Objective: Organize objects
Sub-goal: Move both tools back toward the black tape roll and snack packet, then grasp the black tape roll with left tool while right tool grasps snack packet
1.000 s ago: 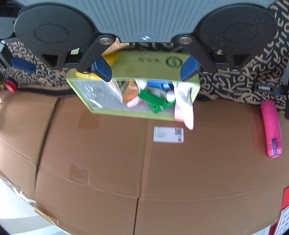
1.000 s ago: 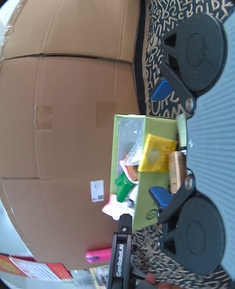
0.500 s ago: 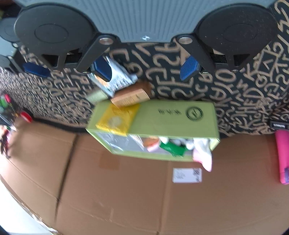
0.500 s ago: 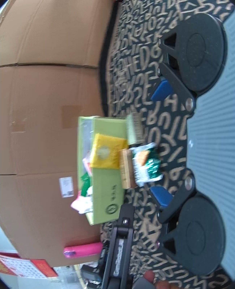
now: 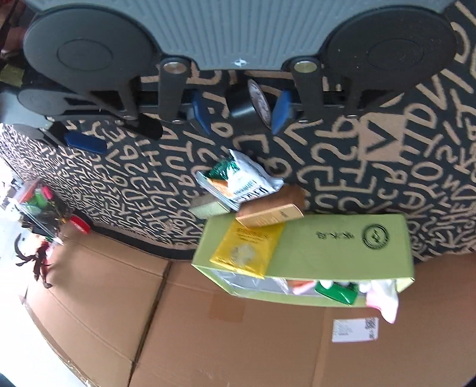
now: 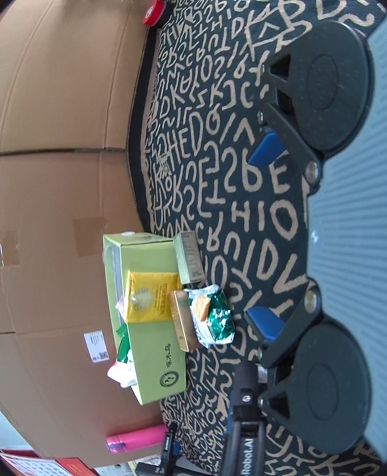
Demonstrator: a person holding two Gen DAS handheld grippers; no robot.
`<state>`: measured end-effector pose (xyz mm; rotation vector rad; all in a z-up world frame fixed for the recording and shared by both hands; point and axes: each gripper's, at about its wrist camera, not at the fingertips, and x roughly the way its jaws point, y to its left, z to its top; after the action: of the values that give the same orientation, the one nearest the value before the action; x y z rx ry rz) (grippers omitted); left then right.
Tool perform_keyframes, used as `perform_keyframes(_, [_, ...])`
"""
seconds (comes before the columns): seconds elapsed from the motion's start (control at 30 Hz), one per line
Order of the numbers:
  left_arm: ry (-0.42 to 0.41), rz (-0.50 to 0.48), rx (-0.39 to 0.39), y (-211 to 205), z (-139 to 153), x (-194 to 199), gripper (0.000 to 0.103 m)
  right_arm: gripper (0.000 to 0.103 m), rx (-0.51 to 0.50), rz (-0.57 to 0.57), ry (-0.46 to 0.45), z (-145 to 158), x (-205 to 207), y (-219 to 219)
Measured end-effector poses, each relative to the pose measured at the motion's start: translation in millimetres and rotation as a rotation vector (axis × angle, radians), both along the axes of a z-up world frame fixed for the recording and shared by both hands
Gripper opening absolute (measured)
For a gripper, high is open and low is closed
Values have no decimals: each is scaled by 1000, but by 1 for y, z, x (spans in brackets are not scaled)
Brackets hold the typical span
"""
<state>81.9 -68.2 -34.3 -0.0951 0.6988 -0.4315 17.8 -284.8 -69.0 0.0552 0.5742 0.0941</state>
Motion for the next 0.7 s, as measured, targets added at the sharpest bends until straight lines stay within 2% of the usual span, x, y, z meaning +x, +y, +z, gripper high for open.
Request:
perform_keyframes(0.07, [18, -13, 6, 2, -3, 1, 22, 103, -4, -2, 1, 0, 0, 0])
perform_keyframes(0.1, [26, -16, 1, 5, -4, 0, 20, 103, -5, 7, 4, 0, 1, 1])
perform_keyframes(0.23, [21, -14, 9, 20, -2, -4, 20, 102, -4, 74, 5, 1, 8, 14])
perform_keyframes(0.47, [22, -6, 13, 43, -2, -10, 20, 94, -8, 226, -1, 3, 40, 46])
perform_keyframes(0.7, [13, -12, 13, 49, -4, -17, 20, 89, -22, 297, 22, 0, 78, 67])
